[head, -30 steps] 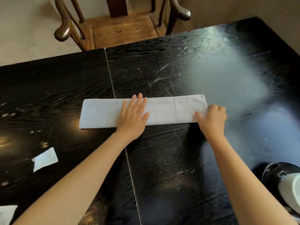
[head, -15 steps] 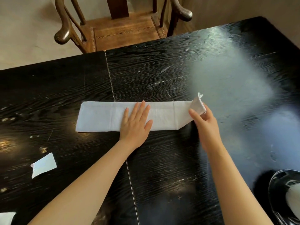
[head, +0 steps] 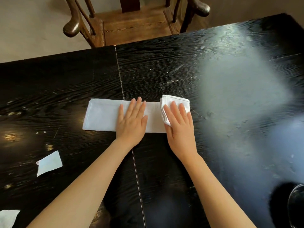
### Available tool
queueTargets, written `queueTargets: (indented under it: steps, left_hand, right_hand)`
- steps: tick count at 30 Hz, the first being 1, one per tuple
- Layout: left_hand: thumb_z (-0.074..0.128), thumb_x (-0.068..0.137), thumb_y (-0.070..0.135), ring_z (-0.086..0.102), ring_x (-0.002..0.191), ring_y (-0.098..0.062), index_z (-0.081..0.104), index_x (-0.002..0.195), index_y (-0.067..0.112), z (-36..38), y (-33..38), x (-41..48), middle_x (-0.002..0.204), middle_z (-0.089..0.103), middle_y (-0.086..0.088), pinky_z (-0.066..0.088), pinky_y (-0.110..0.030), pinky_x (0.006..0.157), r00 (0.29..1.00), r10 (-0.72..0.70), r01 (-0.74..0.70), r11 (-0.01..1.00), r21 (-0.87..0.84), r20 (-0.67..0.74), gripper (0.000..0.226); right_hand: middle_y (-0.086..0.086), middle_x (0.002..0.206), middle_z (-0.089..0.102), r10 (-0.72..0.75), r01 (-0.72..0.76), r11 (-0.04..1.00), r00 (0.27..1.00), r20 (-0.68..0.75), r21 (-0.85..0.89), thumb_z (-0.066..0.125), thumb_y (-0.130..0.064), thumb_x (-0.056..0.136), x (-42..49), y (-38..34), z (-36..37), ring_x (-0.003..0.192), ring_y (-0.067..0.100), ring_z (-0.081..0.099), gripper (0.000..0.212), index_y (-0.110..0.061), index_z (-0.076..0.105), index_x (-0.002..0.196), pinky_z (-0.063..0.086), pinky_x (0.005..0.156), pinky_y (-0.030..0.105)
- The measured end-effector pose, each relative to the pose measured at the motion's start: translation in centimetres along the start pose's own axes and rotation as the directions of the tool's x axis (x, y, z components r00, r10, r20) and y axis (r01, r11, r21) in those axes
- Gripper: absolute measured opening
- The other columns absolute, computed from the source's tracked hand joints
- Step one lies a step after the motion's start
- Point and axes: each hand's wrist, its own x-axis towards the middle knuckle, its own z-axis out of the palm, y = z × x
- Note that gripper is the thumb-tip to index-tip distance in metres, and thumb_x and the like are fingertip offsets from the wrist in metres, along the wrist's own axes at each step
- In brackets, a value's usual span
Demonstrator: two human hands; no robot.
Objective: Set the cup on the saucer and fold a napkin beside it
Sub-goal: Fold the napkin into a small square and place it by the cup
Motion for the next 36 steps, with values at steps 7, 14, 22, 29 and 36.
queueTargets:
  steps: [7, 14, 22, 29, 36]
  left_hand:
    - [-0.014, 0.087, 0.044, -0.011, 0.145, -0.013, -0.015, 0.142, 0.024, 0.6, -0.2, 0.0, 0.149, -0.02, 0.006, -0.009, -0.044, 0.117, 0.999, 0.024, -0.023, 0.999, 0.024, -0.031, 0.059]
    - [-0.01, 0.091, 0.042, -0.014, 0.145, -0.013, -0.019, 0.141, 0.024, 0.4, -0.2, 0.0, 0.158, -0.014, 0.003, -0.01, -0.044, 0.117, 1.0, 0.014, -0.014, 0.999, 0.047, -0.011, 0.054]
    - [0.008, 0.1, 0.038, -0.018, 0.142, -0.005, -0.006, 0.148, 0.025, -1.3, 3.1, -1.2, 0.156, -0.013, 0.009, -0.016, -0.036, 0.115, 0.999, 0.022, -0.01, 0.949, -0.317, 0.033, 0.052]
    - [0.008, 0.099, 0.038, -0.019, 0.143, -0.009, -0.016, 0.143, 0.023, 0.4, 3.6, -1.8, 0.151, -0.021, 0.008, -0.012, -0.041, 0.118, 0.999, 0.038, -0.035, 0.99, -0.134, 0.024, 0.053]
    - [-0.008, 0.088, 0.038, -0.01, 0.145, -0.011, -0.006, 0.147, 0.02, 0.2, 3.3, -1.0, 0.159, -0.005, 0.003, -0.005, -0.041, 0.119, 0.997, 0.073, -0.074, 0.993, -0.092, -0.009, 0.062]
  right_hand:
    - [0.007, 0.153, 0.031, -0.062, 0.082, 0.983, 0.99, 0.124, -0.163, 0.028, -0.027, 0.092, -0.4, -0.1, 1.0, 0.144, 0.028, 0.016, 0.053, -0.024, 0.033, 0.144, 0.009, 0.116, 0.049]
    - [0.005, 0.156, 0.023, -0.035, 0.087, 0.955, 0.982, 0.184, -0.282, 0.024, -0.045, 0.095, -0.3, -0.4, 1.4, 0.145, 0.025, 0.009, 0.057, -0.023, 0.027, 0.147, -0.004, 0.118, 0.046]
    - [-0.001, 0.157, -0.009, -0.031, 0.085, 0.988, 0.928, 0.372, -0.13, 0.033, -0.051, 0.088, 0.4, -0.1, 0.3, 0.142, 0.014, -0.019, 0.076, -0.018, 0.004, 0.15, -0.019, 0.115, 0.044]
    - [0.006, 0.156, 0.024, -0.025, 0.013, 0.996, 0.991, 0.131, 0.093, 0.029, -0.009, 0.094, 2.4, 1.8, -2.8, 0.145, 0.014, 0.01, 0.052, -0.012, 0.031, 0.145, 0.002, 0.118, 0.032]
    - [0.003, 0.16, 0.002, -0.037, 0.108, 0.951, 0.97, 0.242, -0.288, 0.011, -0.048, 0.092, 3.1, 2.7, -0.1, 0.147, 0.019, -0.006, 0.065, -0.019, 0.009, 0.15, -0.007, 0.118, 0.04]
